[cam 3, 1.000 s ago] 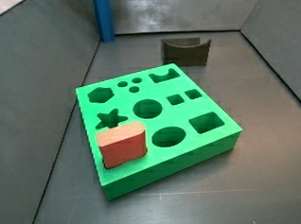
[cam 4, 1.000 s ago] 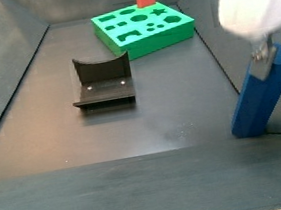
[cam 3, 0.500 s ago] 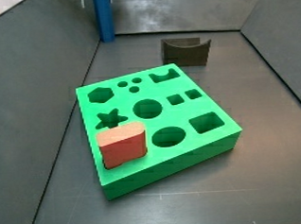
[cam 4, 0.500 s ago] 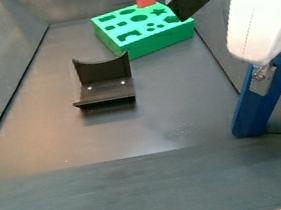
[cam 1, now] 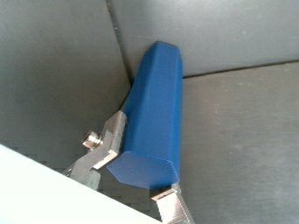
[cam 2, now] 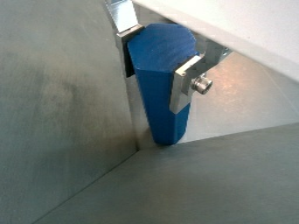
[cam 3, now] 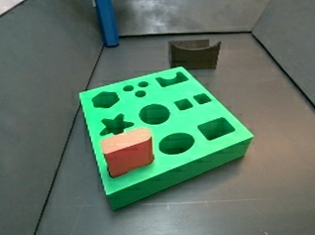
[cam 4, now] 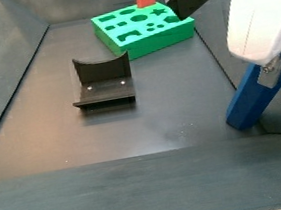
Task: Pick up the hexagon object. Move up. Move to above the board. Insert the hexagon object.
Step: Pick up the hexagon object, then move up.
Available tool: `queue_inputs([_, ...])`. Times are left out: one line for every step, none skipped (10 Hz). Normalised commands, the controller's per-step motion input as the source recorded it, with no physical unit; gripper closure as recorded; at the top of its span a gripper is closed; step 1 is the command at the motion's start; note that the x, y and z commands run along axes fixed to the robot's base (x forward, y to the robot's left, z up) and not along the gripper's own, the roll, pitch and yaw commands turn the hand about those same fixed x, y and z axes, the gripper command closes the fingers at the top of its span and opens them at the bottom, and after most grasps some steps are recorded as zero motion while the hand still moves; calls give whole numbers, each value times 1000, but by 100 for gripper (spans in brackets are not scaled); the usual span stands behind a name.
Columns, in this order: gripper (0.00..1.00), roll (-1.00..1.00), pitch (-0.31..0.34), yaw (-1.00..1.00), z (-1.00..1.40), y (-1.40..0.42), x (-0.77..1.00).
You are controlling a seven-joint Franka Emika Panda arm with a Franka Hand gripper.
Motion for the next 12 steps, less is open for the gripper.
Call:
queue_inputs([100,0,0,0,0,0,0])
queue_inputs([100,0,0,0,0,0,0])
queue_inputs([100,0,0,0,0,0,0])
queue_inputs([100,0,0,0,0,0,0])
queue_inputs([100,0,0,0,0,0,0])
queue_inputs([100,0,0,0,0,0,0])
queue_inputs([100,0,0,0,833,0,0])
queue_inputs([100,-18,40,-30,756,-83,-54])
queue_inputs([100,5,51,-32,680,-66,-61])
queue_inputs([100,36,56,-24,584,-37,-54])
queue_inputs([100,65,71,-5,443,-13,-46])
queue_inputs([100,77,82,8,339,-12,-34])
